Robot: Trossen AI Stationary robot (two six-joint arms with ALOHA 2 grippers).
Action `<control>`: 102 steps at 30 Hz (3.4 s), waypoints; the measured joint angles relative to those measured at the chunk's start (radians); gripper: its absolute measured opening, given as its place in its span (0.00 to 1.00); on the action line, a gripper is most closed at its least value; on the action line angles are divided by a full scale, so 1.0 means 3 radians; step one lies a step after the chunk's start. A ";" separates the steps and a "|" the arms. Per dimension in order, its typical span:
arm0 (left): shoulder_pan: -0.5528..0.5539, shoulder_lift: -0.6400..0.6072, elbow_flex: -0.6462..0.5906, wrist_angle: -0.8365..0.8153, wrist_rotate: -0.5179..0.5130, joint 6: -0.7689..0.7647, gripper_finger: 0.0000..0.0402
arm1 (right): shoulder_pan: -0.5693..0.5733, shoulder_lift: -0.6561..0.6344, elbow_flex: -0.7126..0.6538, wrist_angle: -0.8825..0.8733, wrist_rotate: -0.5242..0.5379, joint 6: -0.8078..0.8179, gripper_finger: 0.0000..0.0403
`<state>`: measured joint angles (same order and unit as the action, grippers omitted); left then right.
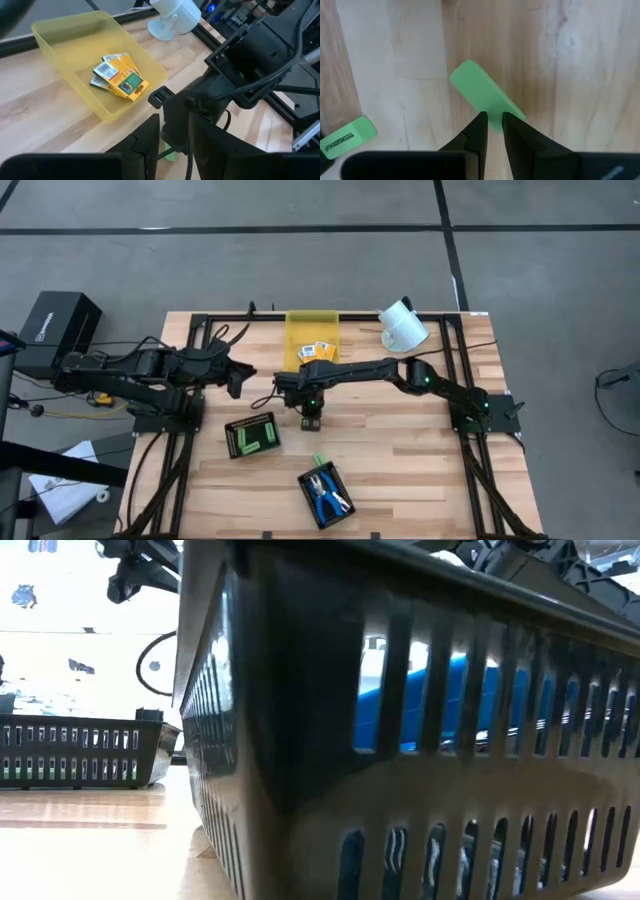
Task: Pick & Place School Supplies
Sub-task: Put the green eraser into the left black bin
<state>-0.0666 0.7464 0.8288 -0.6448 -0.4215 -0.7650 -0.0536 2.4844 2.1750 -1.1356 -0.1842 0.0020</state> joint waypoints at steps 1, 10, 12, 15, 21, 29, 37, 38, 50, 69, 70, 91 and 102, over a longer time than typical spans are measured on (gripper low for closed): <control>0.0000 0.0000 0.0000 0.0007 -0.0019 -0.0001 0.25 | -0.0011 0.0000 0.0000 0.0005 -0.0016 0.0007 0.13; 0.0001 0.0000 0.0000 0.0013 -0.0048 -0.0008 0.25 | 0.0165 0.0000 -0.0004 0.0119 -0.0286 0.0087 0.13; 0.0001 0.0000 0.0000 0.0011 -0.0047 -0.0008 0.25 | 0.0235 0.0015 -0.0004 0.0142 -0.0403 0.0118 0.13; 0.0001 0.0000 0.0000 0.0011 -0.0043 -0.0008 0.25 | 0.0313 0.0025 -0.0106 0.0225 -0.0439 0.0199 0.13; 0.0001 0.0000 0.0000 0.0010 -0.0039 -0.0008 0.25 | 0.0320 -0.0010 -0.0239 0.0329 -0.0473 0.0257 0.13; 0.0001 0.0000 0.0000 0.0017 -0.0030 -0.0008 0.25 | 0.0152 -0.0629 -0.0235 0.0246 -0.0447 -0.0176 0.13; 0.0001 -0.0001 -0.0001 0.0038 -0.0032 0.0000 0.25 | -0.0033 -0.0565 -0.0244 0.0101 -0.0423 -0.1293 0.14; 0.0001 -0.0001 -0.0001 0.0038 -0.0033 0.0000 0.25 | -0.0046 -0.0495 -0.0241 0.0060 -0.0433 -0.1420 0.14; 0.0001 0.0000 -0.0001 0.0036 -0.0044 0.0081 0.25 | -0.0208 -0.0325 -0.0245 -0.0006 -0.0520 -0.1507 0.40; 0.0001 0.0000 -0.0001 0.0035 -0.0039 0.0088 0.25 | -0.0004 -0.0091 -0.0243 0.0376 -0.0514 -0.1639 0.51; 0.0001 0.0000 -0.0001 0.0035 -0.0039 0.0090 0.25 | -0.0010 -0.0080 -0.0240 0.0397 -0.0506 -0.1639 0.50; 0.0001 0.0010 -0.0001 0.0028 -0.0031 0.0118 0.25 | -0.0084 -0.0027 -0.0242 0.0530 -0.0170 -0.1665 0.08; 0.0001 0.0010 -0.0001 0.0029 -0.0042 0.0118 0.25 | -0.0078 -0.0111 -0.0156 0.0211 -0.0417 -0.1440 0.05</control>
<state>-0.0662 0.7494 0.8284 -0.6361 -0.4341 -0.7296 -0.0770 2.4511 2.1282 -1.0722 -0.3091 -0.4299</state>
